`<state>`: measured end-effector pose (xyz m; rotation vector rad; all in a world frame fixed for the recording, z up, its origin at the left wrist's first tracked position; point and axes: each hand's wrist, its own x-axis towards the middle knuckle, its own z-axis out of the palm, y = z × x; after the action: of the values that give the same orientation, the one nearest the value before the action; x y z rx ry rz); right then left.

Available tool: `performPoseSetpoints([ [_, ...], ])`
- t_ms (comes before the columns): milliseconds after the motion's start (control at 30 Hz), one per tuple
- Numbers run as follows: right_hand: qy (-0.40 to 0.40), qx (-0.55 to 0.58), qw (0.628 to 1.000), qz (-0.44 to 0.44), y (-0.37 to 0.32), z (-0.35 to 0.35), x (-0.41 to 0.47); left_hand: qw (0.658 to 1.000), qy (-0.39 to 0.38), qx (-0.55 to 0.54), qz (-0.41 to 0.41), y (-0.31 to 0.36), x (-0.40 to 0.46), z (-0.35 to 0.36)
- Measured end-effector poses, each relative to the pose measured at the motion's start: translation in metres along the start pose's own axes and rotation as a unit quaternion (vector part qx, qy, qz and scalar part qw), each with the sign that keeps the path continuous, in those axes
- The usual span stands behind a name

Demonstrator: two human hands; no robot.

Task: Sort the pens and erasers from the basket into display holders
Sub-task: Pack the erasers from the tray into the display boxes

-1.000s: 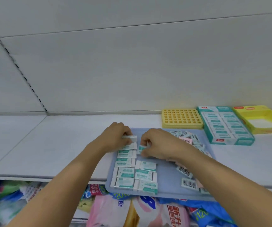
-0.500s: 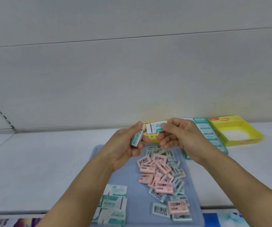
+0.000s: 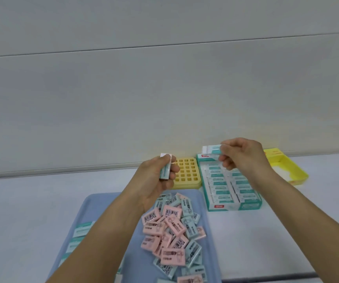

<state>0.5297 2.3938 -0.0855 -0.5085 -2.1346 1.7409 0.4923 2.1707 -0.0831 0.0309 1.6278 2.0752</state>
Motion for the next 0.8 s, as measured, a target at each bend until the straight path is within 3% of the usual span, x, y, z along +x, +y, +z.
performPoseSetpoints([
  [133,-0.006,-0.116,0.992,0.038,0.015,0.001,0.024,0.998,0.021,-0.051,0.007,-0.003,0.006,0.007],
  [400,-0.050,-0.201,0.975,0.076,0.028,0.013,0.035,0.994,-0.002,-0.106,0.010,-0.006,0.003,0.008],
  [533,-0.069,-0.249,0.964,0.067,0.026,0.010,0.037,0.997,0.001,-0.082,0.014,-0.007,0.000,0.007],
  [800,-0.075,-0.237,0.964,0.096,0.024,0.009,0.038,0.999,0.029,0.000,0.036,-0.009,-0.002,0.003],
])
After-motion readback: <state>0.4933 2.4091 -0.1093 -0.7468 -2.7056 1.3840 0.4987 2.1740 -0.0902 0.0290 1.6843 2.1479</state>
